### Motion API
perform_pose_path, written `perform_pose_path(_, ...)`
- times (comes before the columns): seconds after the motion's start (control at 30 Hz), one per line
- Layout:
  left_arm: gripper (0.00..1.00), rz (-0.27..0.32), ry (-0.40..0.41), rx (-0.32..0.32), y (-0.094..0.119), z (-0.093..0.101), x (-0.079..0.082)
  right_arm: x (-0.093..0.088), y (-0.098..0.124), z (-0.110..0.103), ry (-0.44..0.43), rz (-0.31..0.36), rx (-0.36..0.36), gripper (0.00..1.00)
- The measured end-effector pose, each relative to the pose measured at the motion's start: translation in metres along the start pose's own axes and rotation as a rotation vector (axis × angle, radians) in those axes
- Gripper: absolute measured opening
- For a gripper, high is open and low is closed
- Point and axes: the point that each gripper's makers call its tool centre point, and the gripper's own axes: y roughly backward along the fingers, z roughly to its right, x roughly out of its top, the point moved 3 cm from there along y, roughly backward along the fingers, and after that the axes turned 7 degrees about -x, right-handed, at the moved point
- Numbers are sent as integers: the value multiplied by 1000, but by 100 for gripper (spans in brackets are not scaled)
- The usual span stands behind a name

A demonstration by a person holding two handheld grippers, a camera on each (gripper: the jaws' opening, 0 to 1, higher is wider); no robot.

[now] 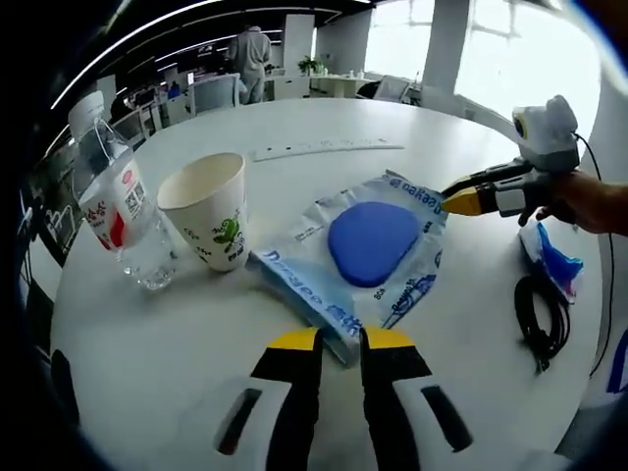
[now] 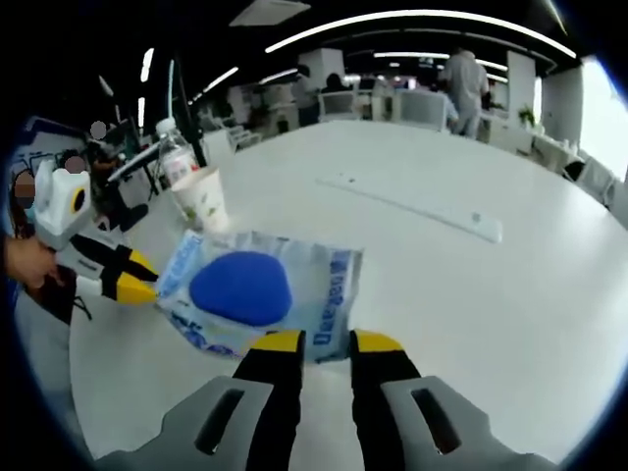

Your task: Arrange the tabletop items into an orderly group along one side of the table until the central work area is clear of visible clutter.

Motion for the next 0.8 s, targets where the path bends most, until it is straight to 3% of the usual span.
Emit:
perform_pose_path(0.27, 9, -7, 50, 5, -7, -7, 2, -7, -4, 4, -24, -34, -2, 9)
perform_pose_path(0.5, 7, -22, 25, 15, -9, -8, 3, -7, -3, 0, -52, -47, 4, 0)
perform_pose_path(0.8, 0, -23, -16, 12, -13, -5, 9, -11, 11, -3, -84, -61, -2, 0)
